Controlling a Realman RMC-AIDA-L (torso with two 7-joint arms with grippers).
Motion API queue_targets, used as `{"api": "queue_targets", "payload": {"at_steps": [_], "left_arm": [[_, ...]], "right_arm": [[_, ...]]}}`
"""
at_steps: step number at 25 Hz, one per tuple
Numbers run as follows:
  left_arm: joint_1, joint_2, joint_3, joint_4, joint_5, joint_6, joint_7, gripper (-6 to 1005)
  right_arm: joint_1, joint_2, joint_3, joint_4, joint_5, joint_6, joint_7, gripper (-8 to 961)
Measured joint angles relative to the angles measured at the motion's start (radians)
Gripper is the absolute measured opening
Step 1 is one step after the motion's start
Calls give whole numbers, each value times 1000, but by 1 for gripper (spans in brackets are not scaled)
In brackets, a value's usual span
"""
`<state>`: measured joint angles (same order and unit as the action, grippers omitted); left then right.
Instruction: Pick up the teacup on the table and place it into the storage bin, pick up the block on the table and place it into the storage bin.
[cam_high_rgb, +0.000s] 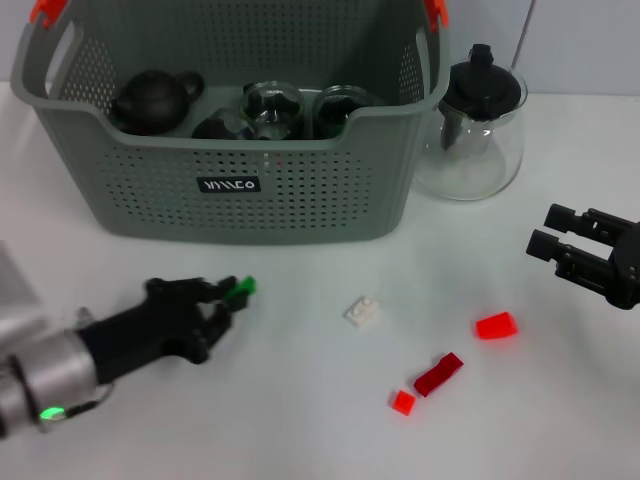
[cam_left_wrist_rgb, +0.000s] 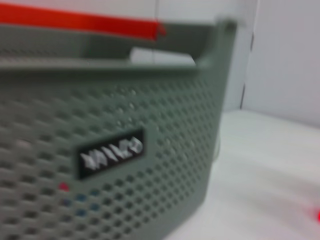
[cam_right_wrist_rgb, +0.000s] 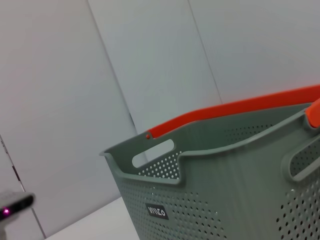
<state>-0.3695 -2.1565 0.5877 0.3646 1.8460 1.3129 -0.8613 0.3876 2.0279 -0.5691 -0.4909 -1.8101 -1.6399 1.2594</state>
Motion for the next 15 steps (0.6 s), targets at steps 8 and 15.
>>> {"api": "queue_targets", "payload": {"at_steps": [8, 15], "left_arm": [[52, 55, -49, 201, 13, 319, -336, 157], [-80, 97, -109, 228, -11, 457, -558, 172]], "right_arm": [[5, 0, 0, 0, 0, 5, -2, 593], [10, 1, 0, 0, 0, 4, -7, 593]]}}
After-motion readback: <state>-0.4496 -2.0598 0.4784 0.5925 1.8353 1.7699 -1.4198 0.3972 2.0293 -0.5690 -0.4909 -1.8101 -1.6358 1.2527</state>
